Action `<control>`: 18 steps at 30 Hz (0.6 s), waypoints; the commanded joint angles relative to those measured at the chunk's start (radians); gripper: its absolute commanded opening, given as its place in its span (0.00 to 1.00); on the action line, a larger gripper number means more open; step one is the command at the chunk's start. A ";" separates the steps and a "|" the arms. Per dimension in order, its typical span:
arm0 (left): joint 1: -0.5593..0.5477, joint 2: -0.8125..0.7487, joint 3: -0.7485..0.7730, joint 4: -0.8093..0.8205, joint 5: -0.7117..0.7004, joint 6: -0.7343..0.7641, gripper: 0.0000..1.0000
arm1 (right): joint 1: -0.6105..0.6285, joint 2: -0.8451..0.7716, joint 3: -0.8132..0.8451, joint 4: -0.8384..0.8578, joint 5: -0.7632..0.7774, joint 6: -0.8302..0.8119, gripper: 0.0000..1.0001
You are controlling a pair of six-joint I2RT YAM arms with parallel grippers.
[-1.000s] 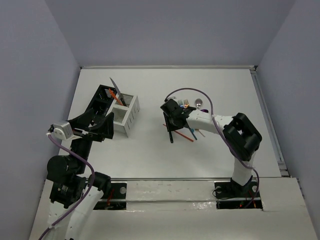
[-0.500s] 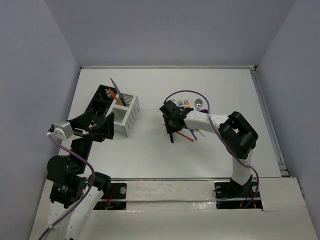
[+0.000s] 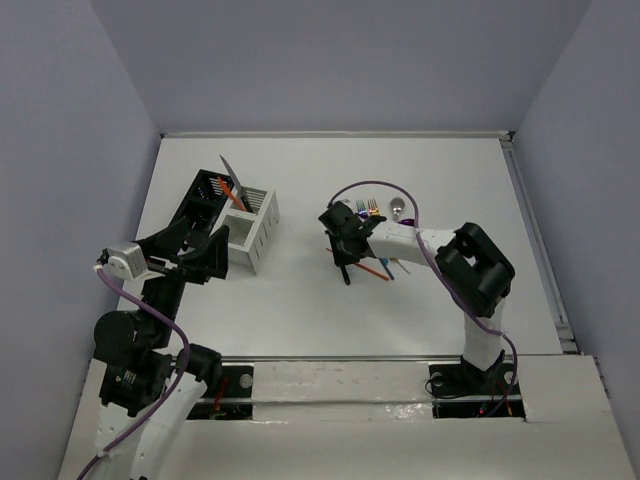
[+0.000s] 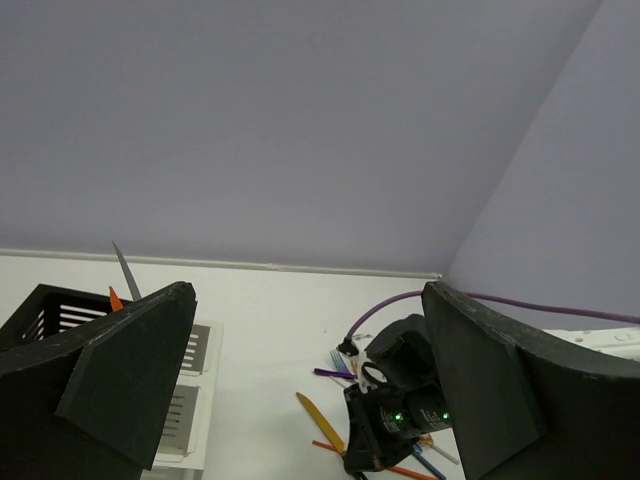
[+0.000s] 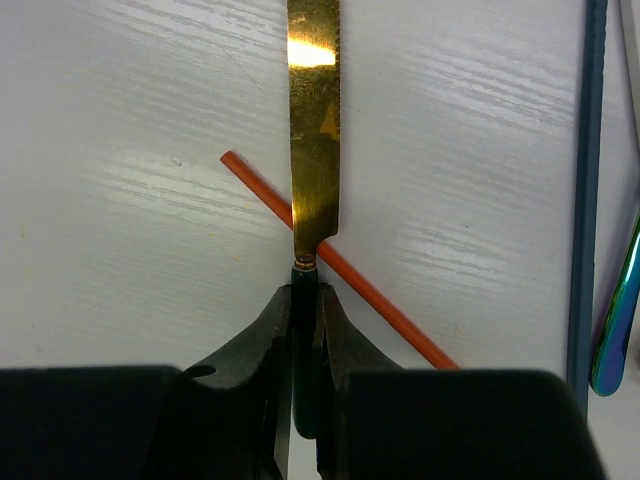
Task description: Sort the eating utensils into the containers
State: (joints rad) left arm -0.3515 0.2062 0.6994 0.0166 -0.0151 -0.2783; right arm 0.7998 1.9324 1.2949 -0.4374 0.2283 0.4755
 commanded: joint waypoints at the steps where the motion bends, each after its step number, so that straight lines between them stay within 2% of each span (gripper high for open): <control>1: -0.004 0.004 -0.005 0.040 0.010 -0.006 0.99 | 0.007 -0.090 0.043 0.046 0.022 0.002 0.05; 6: -0.004 0.004 -0.001 0.034 0.000 -0.007 0.99 | 0.007 -0.170 0.106 0.077 -0.012 -0.063 0.02; 12: -0.004 0.007 -0.001 0.029 -0.009 -0.007 0.99 | 0.007 -0.202 0.144 0.383 -0.136 -0.121 0.00; 16: -0.004 0.012 0.000 0.029 -0.009 -0.006 0.99 | 0.007 -0.127 0.281 0.593 -0.197 -0.155 0.00; 18: -0.004 0.016 0.000 0.028 -0.011 -0.002 0.99 | 0.007 -0.081 0.348 0.646 -0.234 -0.176 0.00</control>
State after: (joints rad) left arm -0.3515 0.2066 0.6994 0.0147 -0.0200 -0.2783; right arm 0.7998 1.7832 1.5021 -0.0631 0.0856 0.3611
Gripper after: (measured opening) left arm 0.988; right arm 0.144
